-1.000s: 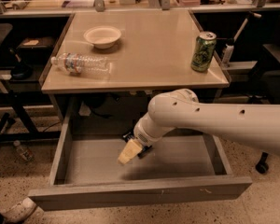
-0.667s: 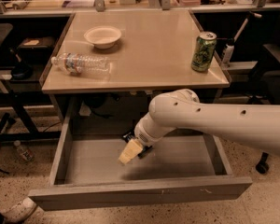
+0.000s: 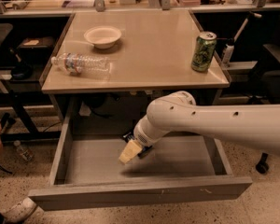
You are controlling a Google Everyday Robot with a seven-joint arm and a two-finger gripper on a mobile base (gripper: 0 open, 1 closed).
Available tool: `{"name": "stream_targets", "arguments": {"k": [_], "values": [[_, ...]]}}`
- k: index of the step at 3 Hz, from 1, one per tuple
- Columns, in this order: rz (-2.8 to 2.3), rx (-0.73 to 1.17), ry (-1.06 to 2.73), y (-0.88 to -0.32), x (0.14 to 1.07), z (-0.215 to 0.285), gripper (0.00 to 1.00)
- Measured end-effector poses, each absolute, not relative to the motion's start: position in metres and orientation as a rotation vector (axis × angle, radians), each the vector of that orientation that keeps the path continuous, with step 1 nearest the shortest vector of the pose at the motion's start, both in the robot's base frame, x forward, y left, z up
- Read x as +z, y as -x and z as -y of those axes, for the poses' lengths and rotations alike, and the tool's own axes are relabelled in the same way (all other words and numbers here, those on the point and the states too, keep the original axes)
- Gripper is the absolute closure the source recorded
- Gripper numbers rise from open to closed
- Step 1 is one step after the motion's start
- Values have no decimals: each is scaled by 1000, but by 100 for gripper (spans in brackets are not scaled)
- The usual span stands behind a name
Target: Pick rxbar blueberry from top drawer and place on counter
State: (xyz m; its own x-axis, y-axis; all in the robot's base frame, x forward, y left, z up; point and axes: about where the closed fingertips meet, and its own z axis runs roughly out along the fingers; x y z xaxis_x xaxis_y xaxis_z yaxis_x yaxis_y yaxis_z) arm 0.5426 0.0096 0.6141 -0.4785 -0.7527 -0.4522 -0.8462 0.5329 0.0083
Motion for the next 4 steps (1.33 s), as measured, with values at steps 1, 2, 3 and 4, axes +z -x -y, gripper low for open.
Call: {"name": "stream_targets", "arguments": {"k": [1,2,3,4], "values": [[-2388,310,1302,-547,606,-7,0],[-2404,303,1292,-551,599,-2,0],[-2420,304,1289,-552,591,0,0],[-2430,305,1291,-553,586,1,0]]}}
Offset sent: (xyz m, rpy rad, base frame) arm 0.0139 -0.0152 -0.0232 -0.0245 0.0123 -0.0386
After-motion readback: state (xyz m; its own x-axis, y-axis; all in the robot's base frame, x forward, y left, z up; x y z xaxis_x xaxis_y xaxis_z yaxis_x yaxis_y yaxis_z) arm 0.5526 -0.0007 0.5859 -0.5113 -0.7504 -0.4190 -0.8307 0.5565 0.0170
